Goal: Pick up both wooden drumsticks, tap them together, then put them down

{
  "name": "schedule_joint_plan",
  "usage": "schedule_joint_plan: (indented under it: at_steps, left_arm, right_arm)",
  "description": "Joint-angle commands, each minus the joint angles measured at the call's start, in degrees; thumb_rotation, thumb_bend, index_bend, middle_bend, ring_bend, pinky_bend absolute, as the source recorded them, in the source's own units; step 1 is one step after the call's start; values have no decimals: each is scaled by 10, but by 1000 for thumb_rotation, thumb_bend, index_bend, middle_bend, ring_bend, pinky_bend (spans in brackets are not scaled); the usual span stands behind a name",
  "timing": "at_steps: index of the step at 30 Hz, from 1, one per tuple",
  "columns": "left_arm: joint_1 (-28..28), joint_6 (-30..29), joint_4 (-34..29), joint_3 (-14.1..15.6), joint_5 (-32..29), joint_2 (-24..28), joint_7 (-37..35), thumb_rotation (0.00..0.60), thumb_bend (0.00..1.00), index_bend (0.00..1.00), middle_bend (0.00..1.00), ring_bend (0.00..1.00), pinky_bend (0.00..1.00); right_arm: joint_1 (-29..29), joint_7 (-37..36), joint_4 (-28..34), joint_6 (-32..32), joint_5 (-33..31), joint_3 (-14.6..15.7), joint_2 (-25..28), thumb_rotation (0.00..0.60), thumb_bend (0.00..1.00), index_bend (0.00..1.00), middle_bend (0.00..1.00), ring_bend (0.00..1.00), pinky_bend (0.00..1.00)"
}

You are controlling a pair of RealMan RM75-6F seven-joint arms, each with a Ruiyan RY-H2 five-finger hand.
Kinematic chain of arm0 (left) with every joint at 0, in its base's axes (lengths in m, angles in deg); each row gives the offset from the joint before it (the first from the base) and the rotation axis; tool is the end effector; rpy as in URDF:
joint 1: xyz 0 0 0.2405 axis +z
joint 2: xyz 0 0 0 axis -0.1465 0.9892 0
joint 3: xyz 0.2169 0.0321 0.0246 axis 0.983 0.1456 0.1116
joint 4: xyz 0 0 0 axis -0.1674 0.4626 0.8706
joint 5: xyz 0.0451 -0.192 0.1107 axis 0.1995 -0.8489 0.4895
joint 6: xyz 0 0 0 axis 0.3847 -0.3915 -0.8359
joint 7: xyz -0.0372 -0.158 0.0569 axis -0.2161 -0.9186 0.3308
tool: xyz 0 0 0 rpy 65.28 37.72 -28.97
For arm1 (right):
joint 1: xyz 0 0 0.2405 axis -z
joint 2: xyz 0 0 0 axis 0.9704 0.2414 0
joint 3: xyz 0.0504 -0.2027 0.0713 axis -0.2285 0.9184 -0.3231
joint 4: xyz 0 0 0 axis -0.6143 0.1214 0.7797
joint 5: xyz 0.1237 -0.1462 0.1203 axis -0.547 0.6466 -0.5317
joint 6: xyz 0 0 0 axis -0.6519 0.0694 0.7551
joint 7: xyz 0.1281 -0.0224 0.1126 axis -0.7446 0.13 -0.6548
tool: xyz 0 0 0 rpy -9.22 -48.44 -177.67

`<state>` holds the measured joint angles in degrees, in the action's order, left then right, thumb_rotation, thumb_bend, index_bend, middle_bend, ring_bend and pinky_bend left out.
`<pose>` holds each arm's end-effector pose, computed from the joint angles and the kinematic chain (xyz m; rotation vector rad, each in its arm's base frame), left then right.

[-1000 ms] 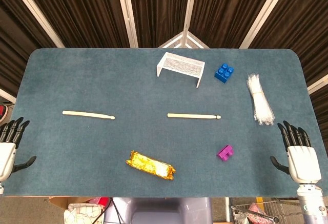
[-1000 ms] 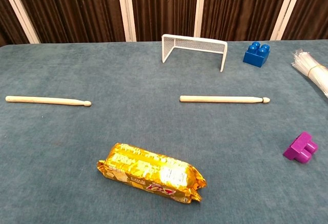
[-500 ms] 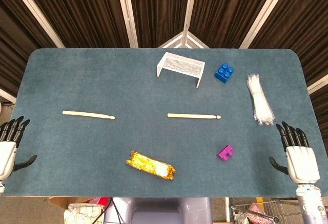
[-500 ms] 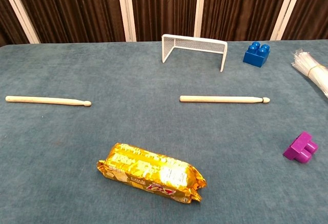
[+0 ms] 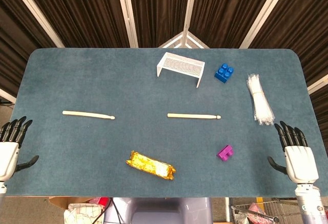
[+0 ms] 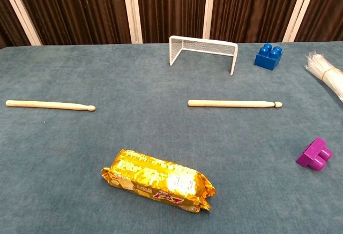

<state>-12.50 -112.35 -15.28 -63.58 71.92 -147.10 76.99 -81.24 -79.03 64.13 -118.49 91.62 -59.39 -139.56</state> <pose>-0.2695 0.2005 0.1252 -1.3891 -0.8574 -0.8465 -0.2725 -0.2130 0.1112 1.4112 -0.8384 0.9145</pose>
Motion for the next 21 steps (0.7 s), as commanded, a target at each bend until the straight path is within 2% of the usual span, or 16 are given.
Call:
schedule_joint_plan:
  at_steps: [1, 5, 10, 13, 17, 21]
  left_arm:
    - [0, 0, 0, -1, -1, 1, -6, 600, 272, 0, 0, 0, 20]
    - [2, -1, 2, -4, -7, 5, -16, 600, 272, 0, 0, 0, 20]
    - [1, 2, 3, -5, -11, 6, -20, 600, 272, 0, 0, 0, 20]
    - [-1, 7, 5, -6, -16, 5, -18, 600, 272, 0, 0, 0, 20]
    - [-1, 8, 6, -7, -22, 4, -15, 600, 272, 0, 0, 0, 20]
    - [0, 10, 8, -10, -33, 4, -12, 600, 272, 0, 0, 0, 20]
  right_arm:
    - [-6, 14, 6, 7, 5, 2, -7, 600, 254, 28, 64, 103, 87]
    - [-29, 58, 27, 28, 11, -6, -29, 600, 253, 79, 76, 104, 81]
    - [-77, 131, 62, 96, -25, -30, -58, 600, 253, 105, 185, 106, 24]
    - [-123, 189, 70, 158, -76, -59, -86, 600, 254, 159, 226, 121, 9]
    - [-177, 258, 60, 208, -150, -98, -134, 600, 253, 216, 283, 148, 0]
    - [-227, 320, 43, 243, -228, -124, -179, 600, 254, 224, 295, 153, 0]
